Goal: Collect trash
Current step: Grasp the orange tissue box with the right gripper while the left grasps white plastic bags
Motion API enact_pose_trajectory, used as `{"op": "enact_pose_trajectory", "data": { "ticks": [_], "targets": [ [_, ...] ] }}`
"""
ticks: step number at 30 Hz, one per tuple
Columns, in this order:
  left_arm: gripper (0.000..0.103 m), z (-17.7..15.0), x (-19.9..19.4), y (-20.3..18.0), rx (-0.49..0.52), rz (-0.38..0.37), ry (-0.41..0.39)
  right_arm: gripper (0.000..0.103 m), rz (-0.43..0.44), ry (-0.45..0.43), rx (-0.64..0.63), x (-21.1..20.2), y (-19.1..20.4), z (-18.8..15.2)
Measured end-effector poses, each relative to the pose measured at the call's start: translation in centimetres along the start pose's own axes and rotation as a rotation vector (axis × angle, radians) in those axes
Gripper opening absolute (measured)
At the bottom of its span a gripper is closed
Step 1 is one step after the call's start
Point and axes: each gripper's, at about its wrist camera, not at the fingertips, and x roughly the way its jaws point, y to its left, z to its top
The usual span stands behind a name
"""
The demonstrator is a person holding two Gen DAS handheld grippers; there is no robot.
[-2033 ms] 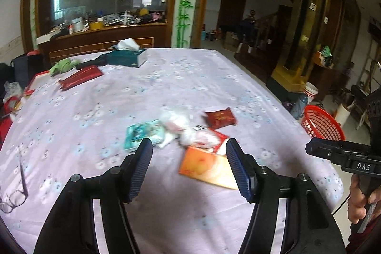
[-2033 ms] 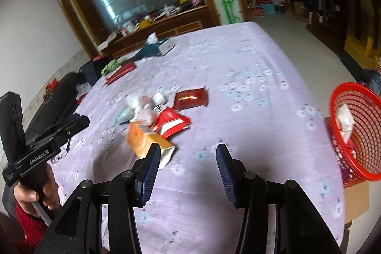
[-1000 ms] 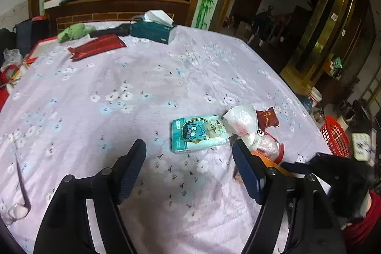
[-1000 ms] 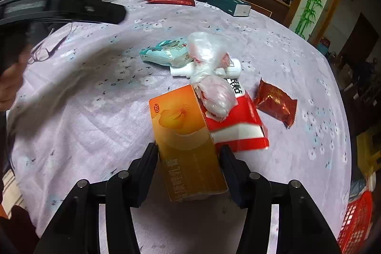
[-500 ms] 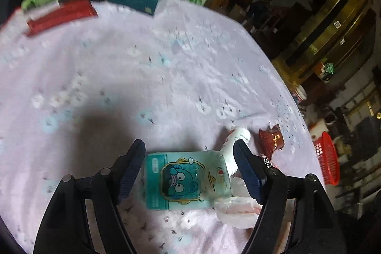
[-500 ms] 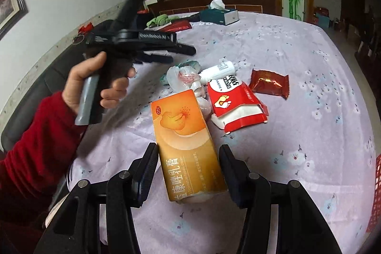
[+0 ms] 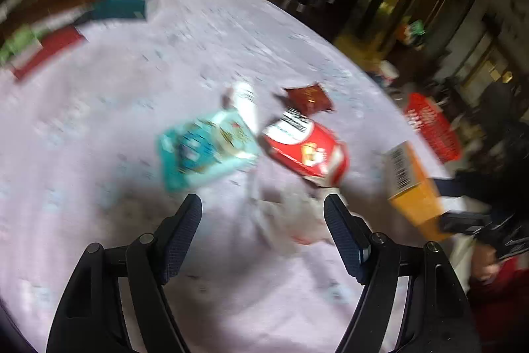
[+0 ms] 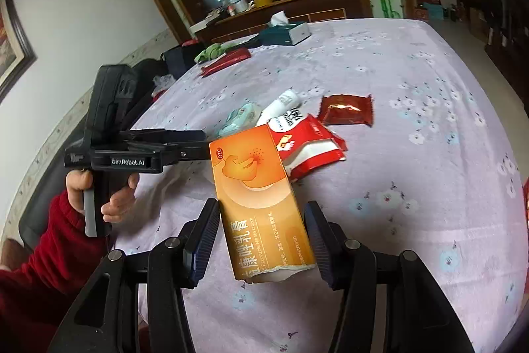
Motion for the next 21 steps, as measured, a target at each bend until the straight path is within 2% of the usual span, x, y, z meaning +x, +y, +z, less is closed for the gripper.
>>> {"op": "enact_pose_trajectory", "data": {
  "ticks": [2, 4, 7, 9, 12, 14, 16, 18, 21],
  "targets": [
    [0.075, 0.3, -0.2, 0.3, -0.027, 0.011, 0.010, 0.057, -0.009, -0.014, 0.010, -0.4, -0.3, 0.0],
    [0.075, 0.3, -0.8, 0.2, -0.075, -0.056, -0.010, 0.057, -0.017, -0.027, 0.018, -1.0, -0.5, -0.2],
    [0.075, -0.4, -1.0, -1.4, -0.044, -0.145, -0.017, 0.057, -0.024, -0.047, 0.038, -1.8, -1.0, -0.4],
    [0.075, -0.8, 0.0, -2.9, -0.006, -0.123, 0.001, 0.057, -0.022, -0.053, 0.053, -2.1, -1.4, -0.5],
    [0.075, -1.5, 1.3, -4.2, 0.022, -0.011, 0.008, 0.057, -0.026, -0.060, 0.066, -2.4, -1.7, -0.7],
    [0.066, -1.9, 1.9, -4.5, -0.008, 0.021, -0.003, 0.057, -0.023, -0.065, 0.074, -2.6, -1.7, -0.9],
    [0.041, -2.1, 2.2, -4.8, -0.026, 0.030, -0.004, 0.057, -0.033, -0.070, 0.076, -2.6, -1.7, -1.1],
    [0.032, -2.3, 2.2, -5.2, -0.042, 0.034, -0.020, 0.057, -0.050, -0.074, 0.074, -2.7, -1.7, -1.2],
    [0.026, -2.6, 1.9, -5.8, -0.056, 0.046, -0.052, 0.057, -0.073, -0.083, 0.079, -2.8, -1.6, -1.5]
  ]
}}
